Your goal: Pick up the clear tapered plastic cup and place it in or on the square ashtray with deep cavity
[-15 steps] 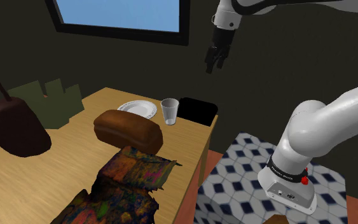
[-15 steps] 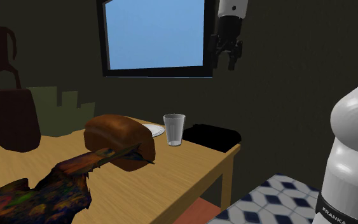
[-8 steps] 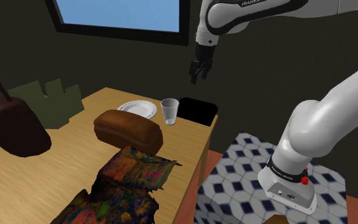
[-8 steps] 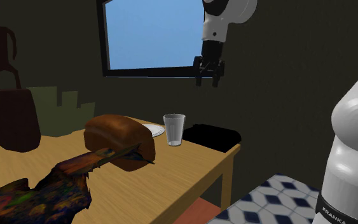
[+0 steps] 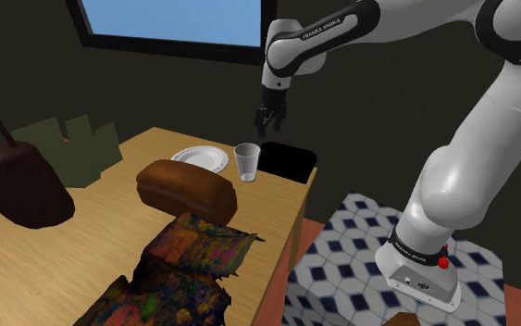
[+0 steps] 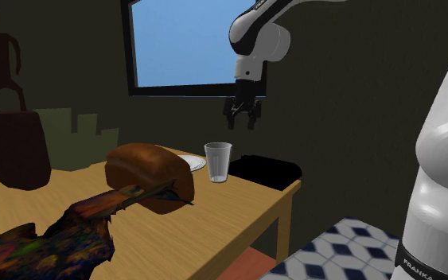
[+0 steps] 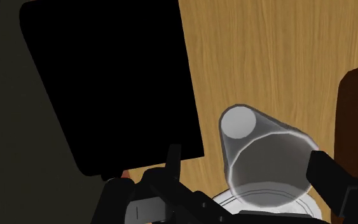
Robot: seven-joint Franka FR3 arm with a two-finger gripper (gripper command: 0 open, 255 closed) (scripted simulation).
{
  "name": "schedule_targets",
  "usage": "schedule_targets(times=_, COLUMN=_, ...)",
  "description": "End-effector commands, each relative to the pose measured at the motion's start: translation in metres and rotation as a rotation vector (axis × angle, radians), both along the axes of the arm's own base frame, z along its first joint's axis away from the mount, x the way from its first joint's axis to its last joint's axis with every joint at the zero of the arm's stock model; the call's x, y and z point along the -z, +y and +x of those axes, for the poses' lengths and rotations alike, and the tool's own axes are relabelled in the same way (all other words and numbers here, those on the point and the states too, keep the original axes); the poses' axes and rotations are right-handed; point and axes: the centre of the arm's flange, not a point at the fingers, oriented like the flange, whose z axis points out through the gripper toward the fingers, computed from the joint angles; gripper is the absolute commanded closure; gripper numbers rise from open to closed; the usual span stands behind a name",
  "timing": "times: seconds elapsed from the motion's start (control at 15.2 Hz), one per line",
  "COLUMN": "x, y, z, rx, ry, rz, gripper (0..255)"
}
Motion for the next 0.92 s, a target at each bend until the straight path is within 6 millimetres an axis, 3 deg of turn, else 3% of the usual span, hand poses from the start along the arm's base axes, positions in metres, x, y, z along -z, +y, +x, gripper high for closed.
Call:
schedule_targets(times=0.0, x=0.02, y=0.004, z=0.024, rx=-0.005, ry=0.009, rz=0.01, gripper=0)
schedule_targets(times=0.2, x=0.048, y=0.008, z=0.053, rx=-0.012, ry=0.024, rz=0.024, gripper=0)
schedule_targets(times=0.73, x=0.09, y=0.014, z=0.055, rx=-0.012, ry=0.025, rz=0.025, gripper=0)
schedule_targets(times=0.86, x=0.09, y=0.014, z=0.055, rx=-0.012, ry=0.025, rz=0.025, gripper=0)
